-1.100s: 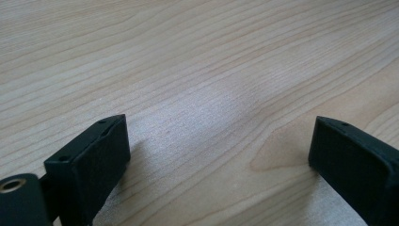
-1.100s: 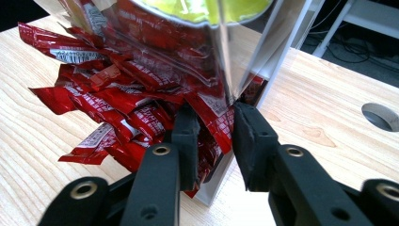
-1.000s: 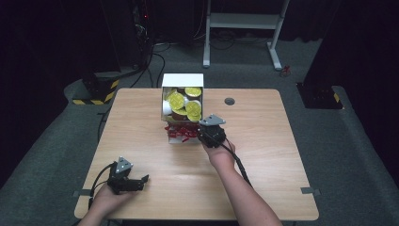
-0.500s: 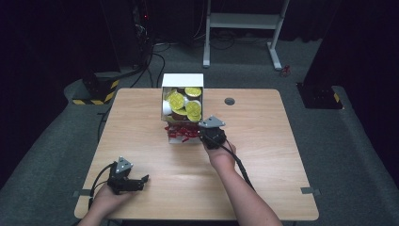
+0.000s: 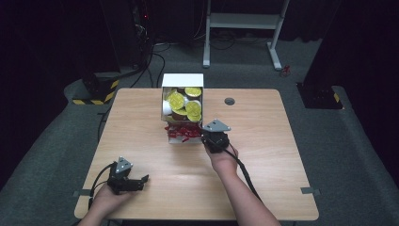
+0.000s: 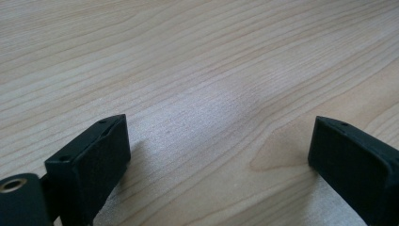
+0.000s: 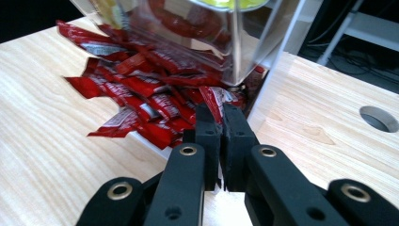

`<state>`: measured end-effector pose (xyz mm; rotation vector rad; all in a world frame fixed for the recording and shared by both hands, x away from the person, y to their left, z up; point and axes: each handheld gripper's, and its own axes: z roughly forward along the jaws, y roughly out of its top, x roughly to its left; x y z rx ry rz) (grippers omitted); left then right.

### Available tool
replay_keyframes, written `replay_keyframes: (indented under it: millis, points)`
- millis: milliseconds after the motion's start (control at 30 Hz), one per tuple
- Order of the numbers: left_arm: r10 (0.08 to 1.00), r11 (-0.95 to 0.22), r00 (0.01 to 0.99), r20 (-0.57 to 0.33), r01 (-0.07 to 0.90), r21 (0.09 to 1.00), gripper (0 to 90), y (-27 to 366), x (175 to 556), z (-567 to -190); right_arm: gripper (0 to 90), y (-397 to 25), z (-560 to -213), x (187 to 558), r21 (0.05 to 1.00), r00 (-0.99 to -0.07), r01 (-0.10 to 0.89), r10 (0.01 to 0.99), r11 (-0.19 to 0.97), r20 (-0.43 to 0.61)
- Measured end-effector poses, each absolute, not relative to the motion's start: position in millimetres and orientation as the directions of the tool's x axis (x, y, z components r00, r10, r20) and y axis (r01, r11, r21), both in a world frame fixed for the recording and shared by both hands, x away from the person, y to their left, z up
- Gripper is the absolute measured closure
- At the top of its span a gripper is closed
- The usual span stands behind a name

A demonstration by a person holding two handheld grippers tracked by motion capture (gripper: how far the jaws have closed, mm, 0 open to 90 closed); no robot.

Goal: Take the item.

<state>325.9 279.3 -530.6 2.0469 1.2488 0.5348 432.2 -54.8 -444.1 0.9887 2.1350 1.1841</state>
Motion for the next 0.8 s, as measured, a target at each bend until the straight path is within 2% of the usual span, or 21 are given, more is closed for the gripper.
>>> replay_keyframes:
  millis: [800]
  points:
    - [0.89, -0.317, 0.456, 0.004, 0.613, 0.724, 6.6, 279, 326, -531, 87.6, -65, -442, 412, 0.889, -0.622, 0.321, 0.781, 0.326, -0.062]
